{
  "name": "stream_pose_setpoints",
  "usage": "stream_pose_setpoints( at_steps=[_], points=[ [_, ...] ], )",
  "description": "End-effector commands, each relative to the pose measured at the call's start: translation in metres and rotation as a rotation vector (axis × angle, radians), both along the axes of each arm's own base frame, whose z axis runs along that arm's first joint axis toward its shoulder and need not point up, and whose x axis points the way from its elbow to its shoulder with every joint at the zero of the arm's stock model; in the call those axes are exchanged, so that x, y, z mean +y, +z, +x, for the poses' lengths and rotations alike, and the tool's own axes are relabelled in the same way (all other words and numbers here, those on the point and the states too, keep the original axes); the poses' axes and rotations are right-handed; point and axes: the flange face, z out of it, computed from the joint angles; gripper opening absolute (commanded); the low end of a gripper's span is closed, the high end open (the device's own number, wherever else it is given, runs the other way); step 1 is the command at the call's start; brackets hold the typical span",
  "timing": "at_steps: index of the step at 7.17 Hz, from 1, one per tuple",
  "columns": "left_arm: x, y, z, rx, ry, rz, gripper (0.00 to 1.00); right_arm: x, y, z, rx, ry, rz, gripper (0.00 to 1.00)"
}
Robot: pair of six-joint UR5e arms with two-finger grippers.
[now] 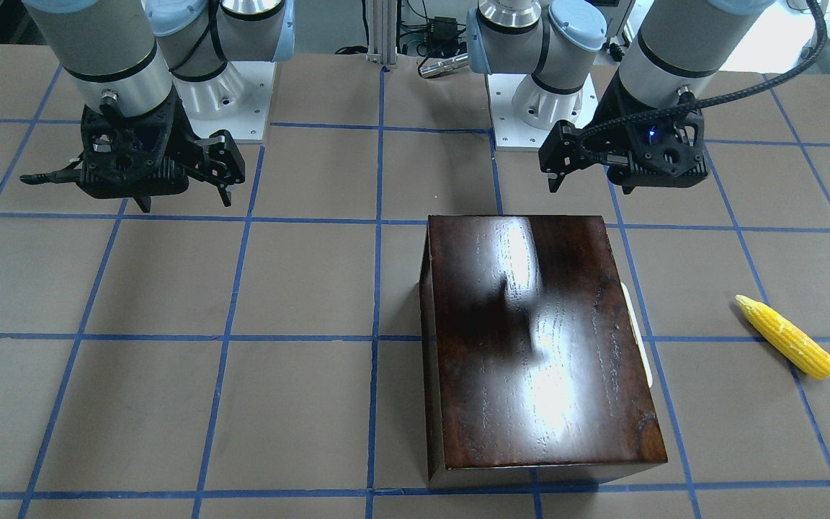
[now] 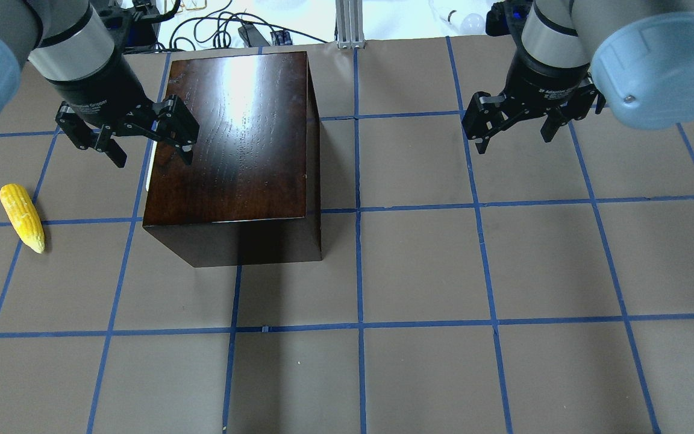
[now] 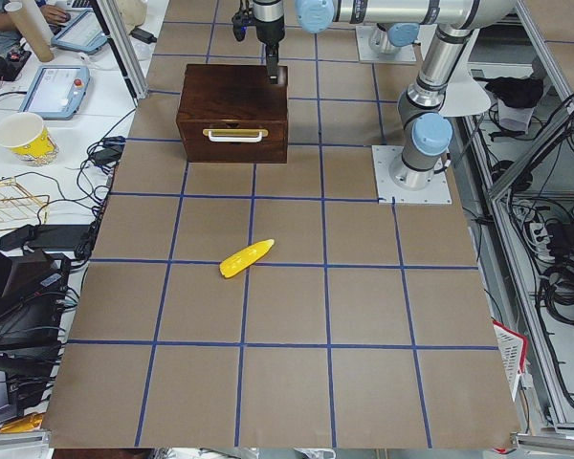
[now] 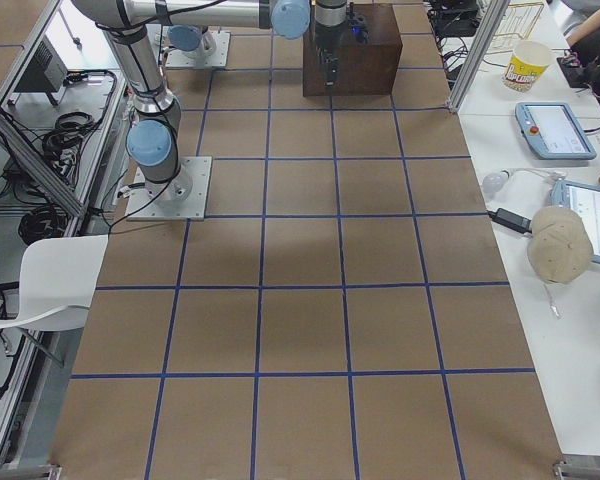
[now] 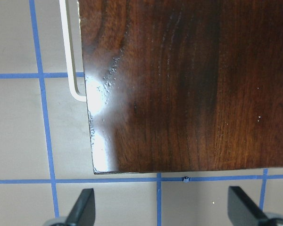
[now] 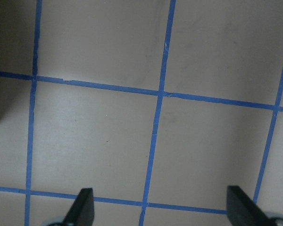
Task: Open drawer and put corn inside
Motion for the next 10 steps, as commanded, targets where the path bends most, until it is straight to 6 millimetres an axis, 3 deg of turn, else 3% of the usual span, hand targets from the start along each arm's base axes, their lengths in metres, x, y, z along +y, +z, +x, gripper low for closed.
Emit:
stream_pose_setpoints(
  at_steps=[1,10],
  points=[
    [0.003,0.003,0.000,0.001,0.001,-0.005,1.00,0.000,0.000,0.001,0.000,0.002,-0.001,1.00],
    [-0.002,-0.004,0.002,0.000,0.004,0.006,1.00,0.000,-0.001,0.001,0.001,0.002,0.002,1.00]
  ],
)
